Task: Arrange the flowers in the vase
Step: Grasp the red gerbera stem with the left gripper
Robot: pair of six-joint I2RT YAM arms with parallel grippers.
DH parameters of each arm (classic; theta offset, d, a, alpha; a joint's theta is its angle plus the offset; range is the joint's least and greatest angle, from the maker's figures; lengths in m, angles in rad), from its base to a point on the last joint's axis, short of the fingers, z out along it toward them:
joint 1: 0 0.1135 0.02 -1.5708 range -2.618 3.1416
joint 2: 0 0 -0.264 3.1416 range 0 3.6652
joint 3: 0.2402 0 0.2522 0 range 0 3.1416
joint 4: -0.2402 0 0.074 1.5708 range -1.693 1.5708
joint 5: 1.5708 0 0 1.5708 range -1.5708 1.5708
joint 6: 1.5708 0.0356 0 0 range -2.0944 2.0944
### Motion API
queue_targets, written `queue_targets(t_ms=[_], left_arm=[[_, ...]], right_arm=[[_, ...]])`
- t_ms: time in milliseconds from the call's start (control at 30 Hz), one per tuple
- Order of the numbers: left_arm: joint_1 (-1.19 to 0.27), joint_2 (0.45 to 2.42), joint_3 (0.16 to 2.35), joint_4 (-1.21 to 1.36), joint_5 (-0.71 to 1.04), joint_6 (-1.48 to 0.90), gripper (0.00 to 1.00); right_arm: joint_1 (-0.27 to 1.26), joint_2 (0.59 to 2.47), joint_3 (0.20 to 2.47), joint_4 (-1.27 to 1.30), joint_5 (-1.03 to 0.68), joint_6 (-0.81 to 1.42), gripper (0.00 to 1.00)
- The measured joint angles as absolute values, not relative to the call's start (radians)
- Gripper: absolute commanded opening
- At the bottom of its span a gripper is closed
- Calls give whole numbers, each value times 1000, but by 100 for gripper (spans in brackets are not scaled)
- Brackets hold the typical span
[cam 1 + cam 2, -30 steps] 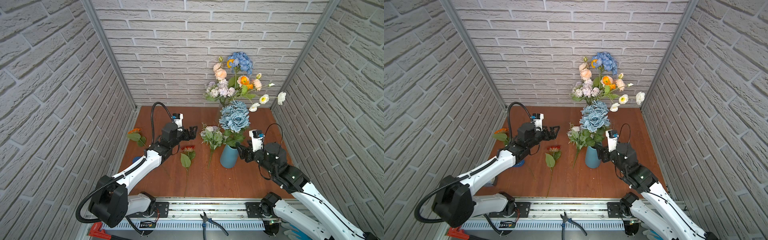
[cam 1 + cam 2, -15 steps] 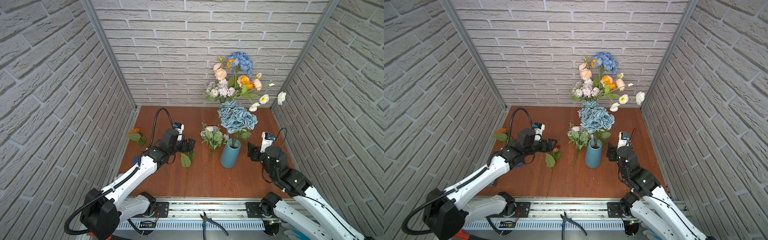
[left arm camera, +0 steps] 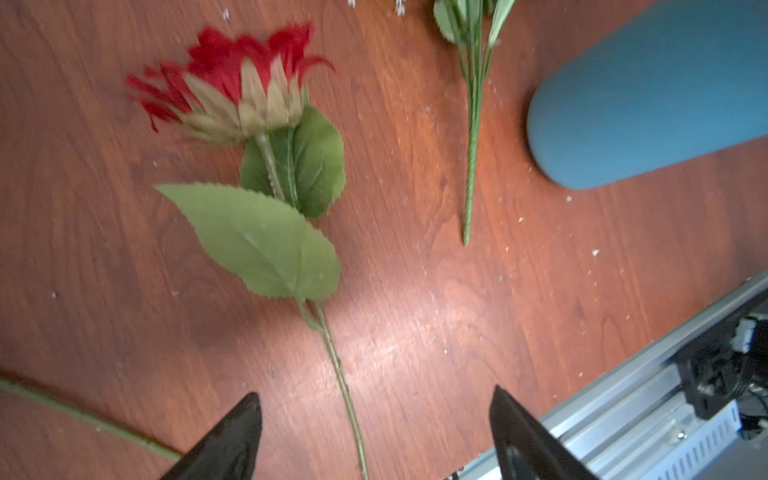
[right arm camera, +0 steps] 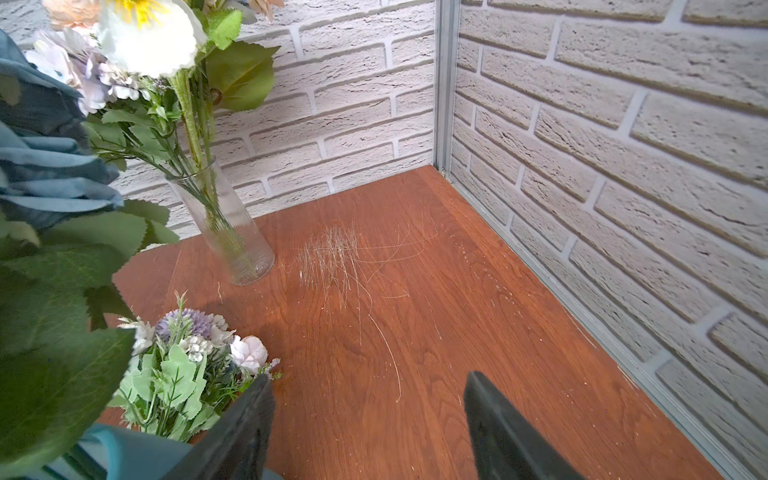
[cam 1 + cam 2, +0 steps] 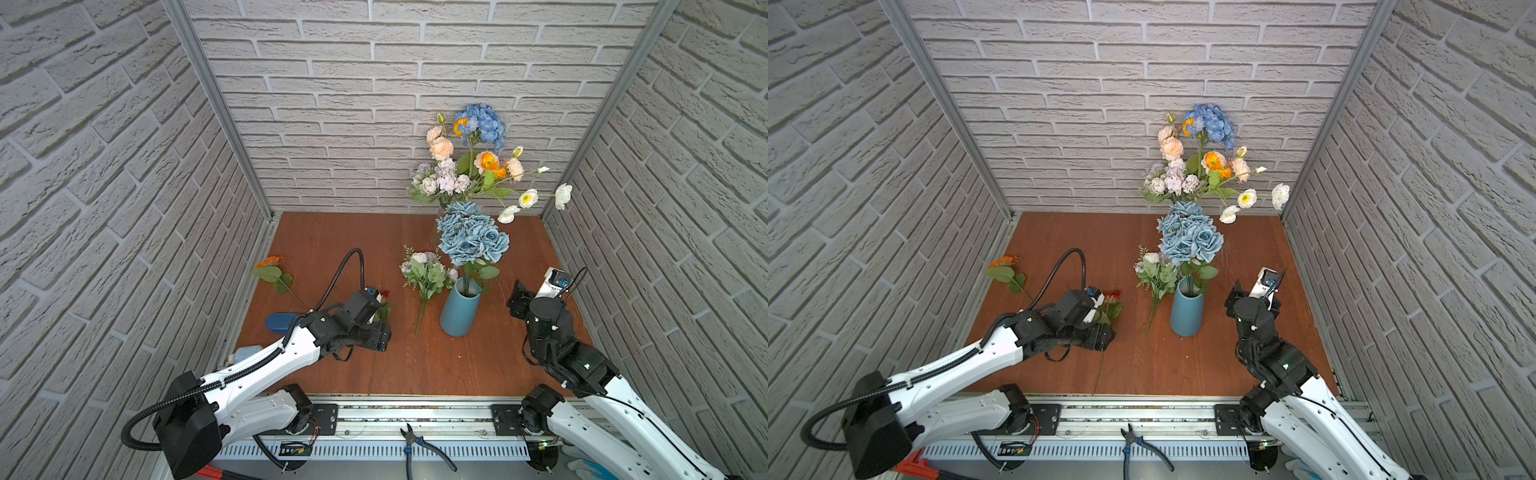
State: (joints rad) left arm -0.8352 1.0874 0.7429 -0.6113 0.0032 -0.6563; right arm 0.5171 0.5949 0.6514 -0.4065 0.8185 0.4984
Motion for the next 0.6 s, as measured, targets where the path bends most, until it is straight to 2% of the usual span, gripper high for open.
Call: queue_targets(t_ms=[167, 367, 467, 600], left_arm=[[-855, 1106, 706, -640, -7, -703, 63], [-960, 1167, 643, -626, 5, -807, 54], [-1010, 1196, 633, -619, 8, -847, 45], [-1036, 1245, 632, -606, 7, -876, 42]], right_arm=[[517, 657, 653, -392, 818, 509, 73], [517, 724, 678, -384, 814, 499, 73], [517, 730, 688, -375, 814, 493, 73], [517, 733, 693, -370, 814, 487, 73]])
